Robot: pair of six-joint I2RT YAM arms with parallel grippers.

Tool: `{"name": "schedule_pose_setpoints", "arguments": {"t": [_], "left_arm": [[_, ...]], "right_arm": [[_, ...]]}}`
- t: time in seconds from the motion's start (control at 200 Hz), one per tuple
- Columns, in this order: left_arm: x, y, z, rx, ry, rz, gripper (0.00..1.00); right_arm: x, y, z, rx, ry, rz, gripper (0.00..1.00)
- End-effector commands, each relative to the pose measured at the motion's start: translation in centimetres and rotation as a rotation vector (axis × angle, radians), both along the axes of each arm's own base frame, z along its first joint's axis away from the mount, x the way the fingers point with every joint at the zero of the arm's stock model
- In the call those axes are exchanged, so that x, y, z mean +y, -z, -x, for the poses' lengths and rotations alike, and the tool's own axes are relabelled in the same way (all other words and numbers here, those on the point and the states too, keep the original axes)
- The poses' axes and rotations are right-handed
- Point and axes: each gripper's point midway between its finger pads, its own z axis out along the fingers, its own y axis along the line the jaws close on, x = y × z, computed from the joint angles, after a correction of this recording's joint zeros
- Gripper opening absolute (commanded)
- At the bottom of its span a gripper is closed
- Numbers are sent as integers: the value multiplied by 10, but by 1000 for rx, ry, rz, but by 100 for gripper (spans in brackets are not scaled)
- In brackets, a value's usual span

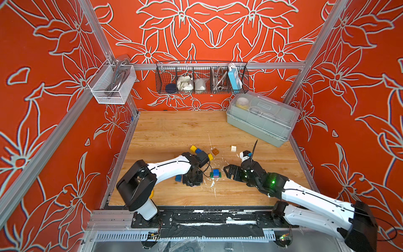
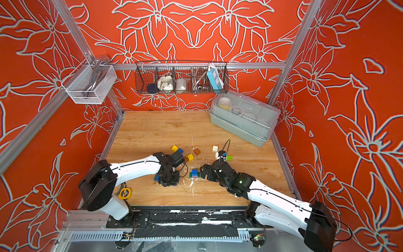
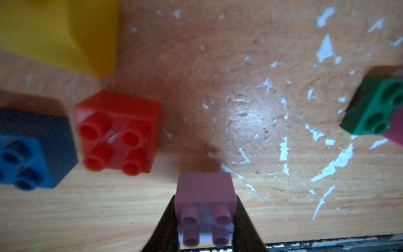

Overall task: Assemble the number 1 with lego
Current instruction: Place the lego brick at the center of the board, then pick up the lego brick from the center of the board.

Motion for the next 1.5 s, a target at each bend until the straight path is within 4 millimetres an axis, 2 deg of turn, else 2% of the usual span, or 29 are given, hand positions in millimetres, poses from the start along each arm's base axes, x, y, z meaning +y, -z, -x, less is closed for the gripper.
{"name": "schedule_pose_setpoints", "arguments": {"t": [0.0,0.17,0.365,0.49,0.781,0.986,1.246,1.366,1.496], "left_arm": [[-11,7,0,35,-21,24,7],[-23,18,3,63,-9,42,11],[-26,17,4,59,10,23,32],[-24,18,5,61,11,16,38],[-19,4,-1,22,20,-19,51],[-18,-3,-3,4,16,-16,49],[-23,-4,-6,-7,22,6,37],[-23,-5,-8,-18,25,4,37],[-22,-6,-10,-24,27,-8,44]], "right_arm": [[-7,1,-2,-3,35,9,99],[-6,1,-2,-1,35,7,99],[-6,0,-2,-6,34,5,99],[-6,0,-2,-5,34,5,99],[-6,0,-2,-2,33,5,99],[-6,0,-2,-1,32,4,99],[-6,1,-1,2,32,4,99],[-5,1,-1,2,30,5,99],[-5,2,-1,4,29,6,99]]}}
